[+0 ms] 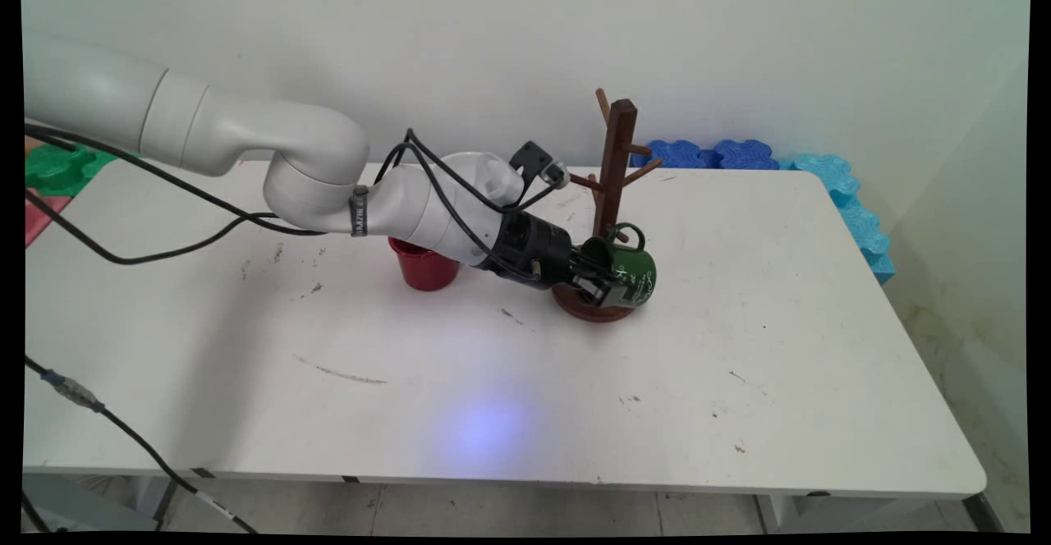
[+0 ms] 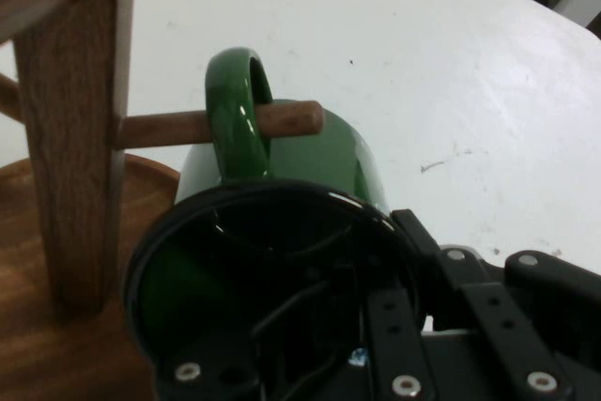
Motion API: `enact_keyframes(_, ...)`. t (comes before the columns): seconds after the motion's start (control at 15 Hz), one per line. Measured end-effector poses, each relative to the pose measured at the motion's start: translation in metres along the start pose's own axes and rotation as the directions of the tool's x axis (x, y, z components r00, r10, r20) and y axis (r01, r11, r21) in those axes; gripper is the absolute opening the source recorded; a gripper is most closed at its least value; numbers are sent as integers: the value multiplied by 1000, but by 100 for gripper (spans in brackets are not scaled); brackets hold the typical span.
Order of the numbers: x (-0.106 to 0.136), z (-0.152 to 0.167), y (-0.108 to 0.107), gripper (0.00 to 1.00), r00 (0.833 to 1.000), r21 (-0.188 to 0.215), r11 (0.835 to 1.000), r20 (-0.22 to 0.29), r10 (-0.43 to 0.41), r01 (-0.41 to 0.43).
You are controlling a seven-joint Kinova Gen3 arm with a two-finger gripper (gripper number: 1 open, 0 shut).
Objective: Place the picked object on the table
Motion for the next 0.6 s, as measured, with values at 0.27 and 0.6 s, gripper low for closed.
enact_keyframes(0.27, 1, 0, 3, 0, 1000, -4, 1000, 3, 11, -11)
enact_keyframes(0.6, 2, -1, 7, 0, 1000, -11, 1000, 5, 22, -22)
